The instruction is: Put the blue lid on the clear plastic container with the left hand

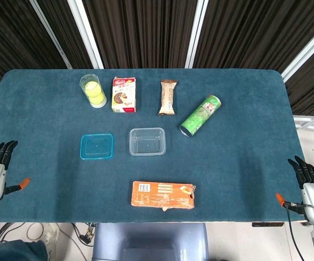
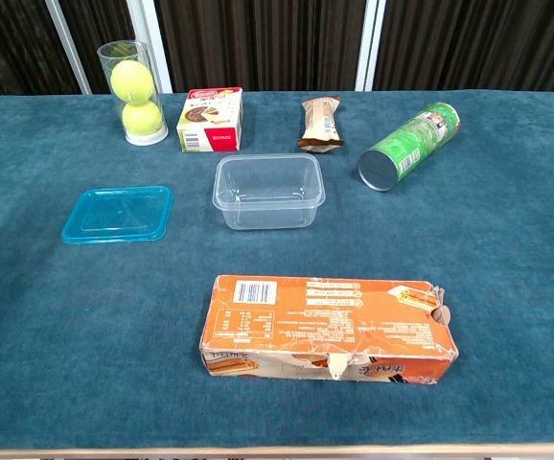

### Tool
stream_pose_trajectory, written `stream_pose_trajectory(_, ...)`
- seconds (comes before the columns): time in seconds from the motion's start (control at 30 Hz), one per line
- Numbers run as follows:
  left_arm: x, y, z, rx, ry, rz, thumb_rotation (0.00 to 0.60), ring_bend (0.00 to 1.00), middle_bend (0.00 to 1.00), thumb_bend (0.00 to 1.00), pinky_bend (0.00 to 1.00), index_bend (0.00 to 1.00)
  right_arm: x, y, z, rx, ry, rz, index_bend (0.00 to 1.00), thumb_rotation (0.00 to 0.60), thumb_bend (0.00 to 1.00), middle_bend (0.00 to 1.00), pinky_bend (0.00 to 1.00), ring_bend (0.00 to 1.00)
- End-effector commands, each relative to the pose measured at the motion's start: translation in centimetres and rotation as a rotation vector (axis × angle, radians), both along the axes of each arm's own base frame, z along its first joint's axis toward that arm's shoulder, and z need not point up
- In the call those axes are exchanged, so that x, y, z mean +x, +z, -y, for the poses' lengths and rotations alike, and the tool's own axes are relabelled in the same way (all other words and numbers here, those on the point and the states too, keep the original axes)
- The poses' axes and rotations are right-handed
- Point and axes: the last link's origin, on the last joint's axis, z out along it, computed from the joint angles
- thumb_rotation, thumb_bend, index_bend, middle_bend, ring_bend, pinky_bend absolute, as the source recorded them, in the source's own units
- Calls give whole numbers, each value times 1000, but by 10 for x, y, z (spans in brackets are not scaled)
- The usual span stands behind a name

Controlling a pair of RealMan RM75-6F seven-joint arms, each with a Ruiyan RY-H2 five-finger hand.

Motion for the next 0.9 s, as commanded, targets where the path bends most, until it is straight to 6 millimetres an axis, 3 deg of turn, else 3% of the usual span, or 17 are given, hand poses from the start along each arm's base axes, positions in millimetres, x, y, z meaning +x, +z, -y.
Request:
stream_pose_trajectory(0.03,8,1,-33,-52,10,-39,600,0,44,143,15,0,0,0,0,4,-3,3,96,600,291,0,0,0)
stream_pose_trajectory(0.17,29,-1,-72,-167,2,-105,600,0,44,68,16,0,0,-1,2,7,-8,13,96,600,291,0,0,0)
stream_pose_trajectory(0.43,59,-9,-124,-337,32,-132,600,0,43,66,16,0,-2,-1,2,4,-36,40,97,600,292,0,0,0)
stream_pose_trajectory(0.67,63,-37,-156,-364,45,-183,600,0,43,66,16,0,-1,-1,3,8,-41,52,96,600,292,0,0,0)
stream_pose_trajectory(0.9,65,-69,-171,-403,49,-167,600,0,45,66,16,0,-3,-1,3,4,-56,55,96,600,292,0,0,0)
